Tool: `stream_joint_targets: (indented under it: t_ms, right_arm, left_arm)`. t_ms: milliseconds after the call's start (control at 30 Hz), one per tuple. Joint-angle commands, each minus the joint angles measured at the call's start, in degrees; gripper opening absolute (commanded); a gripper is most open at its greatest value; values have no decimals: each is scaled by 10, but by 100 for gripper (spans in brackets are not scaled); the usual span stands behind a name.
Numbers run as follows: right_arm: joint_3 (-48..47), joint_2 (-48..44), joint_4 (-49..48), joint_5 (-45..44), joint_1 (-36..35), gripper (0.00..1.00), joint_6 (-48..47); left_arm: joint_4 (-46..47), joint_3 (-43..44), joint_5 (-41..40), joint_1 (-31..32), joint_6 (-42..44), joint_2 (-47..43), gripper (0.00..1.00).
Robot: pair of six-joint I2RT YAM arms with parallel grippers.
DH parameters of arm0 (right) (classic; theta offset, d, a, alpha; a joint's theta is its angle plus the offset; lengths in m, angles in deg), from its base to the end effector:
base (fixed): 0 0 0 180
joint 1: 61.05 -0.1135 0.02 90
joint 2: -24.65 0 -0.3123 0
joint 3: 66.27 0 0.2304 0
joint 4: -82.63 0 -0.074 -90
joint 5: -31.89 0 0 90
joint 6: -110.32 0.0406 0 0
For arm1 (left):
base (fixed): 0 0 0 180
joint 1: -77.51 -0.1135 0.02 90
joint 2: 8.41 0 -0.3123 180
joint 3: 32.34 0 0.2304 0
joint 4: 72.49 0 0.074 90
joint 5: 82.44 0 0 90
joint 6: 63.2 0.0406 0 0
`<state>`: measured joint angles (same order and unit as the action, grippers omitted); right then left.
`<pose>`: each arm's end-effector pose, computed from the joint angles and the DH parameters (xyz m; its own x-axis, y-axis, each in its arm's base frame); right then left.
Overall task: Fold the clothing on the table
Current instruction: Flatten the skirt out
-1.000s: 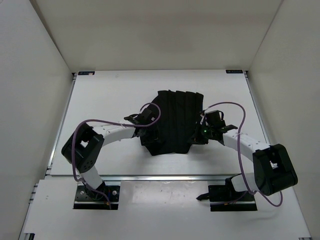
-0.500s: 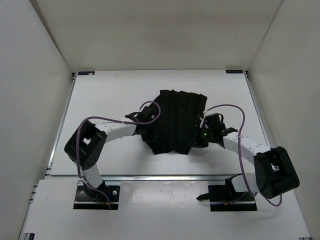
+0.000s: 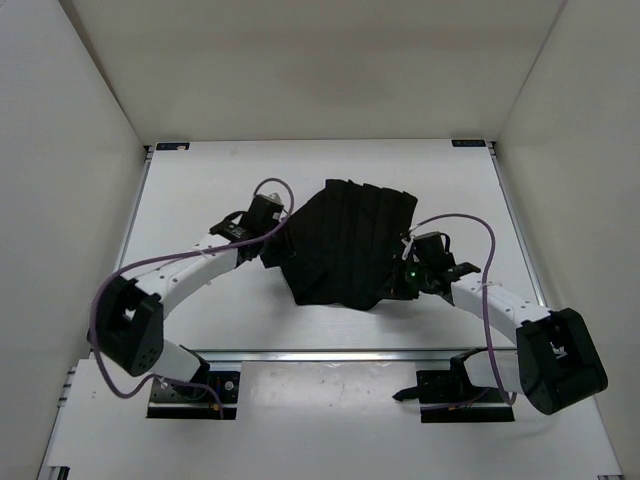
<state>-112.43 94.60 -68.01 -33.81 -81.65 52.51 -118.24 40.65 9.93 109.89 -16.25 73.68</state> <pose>0.1723 0.0826 0.2251 -0.9278 0.1700 -0.3321 -0.0678 0.7985 0.5982 0.2275 -0.1463 0.2927 -0.8836 -0.2473 -0.3976 -0.0657 0.9062 -0.4177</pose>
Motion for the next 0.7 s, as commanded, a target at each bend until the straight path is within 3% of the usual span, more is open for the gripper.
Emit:
stream_joint_targets:
  t_ms: [0, 33, 67, 233, 667]
  right_arm:
    - [-8, 4, -20, -11, -15, 0, 8]
    - [-9, 6, -20, -11, -18, 0, 8]
    - [-6, 10, -22, -9, -20, 0, 8]
    - [3, 7, -28, -7, -15, 0, 9]
    - [36, 22, -63, -17, -80, 0, 21]
  left_arm:
    - [-13, 17, 11, 30, -10, 52, 56]
    - [-8, 24, 7, 34, -20, 58, 59]
    - [-5, 27, 6, 39, -25, 68, 69]
    - [0, 44, -6, 51, -48, 109, 68]
    - [-11, 61, -23, 55, -63, 171, 69]
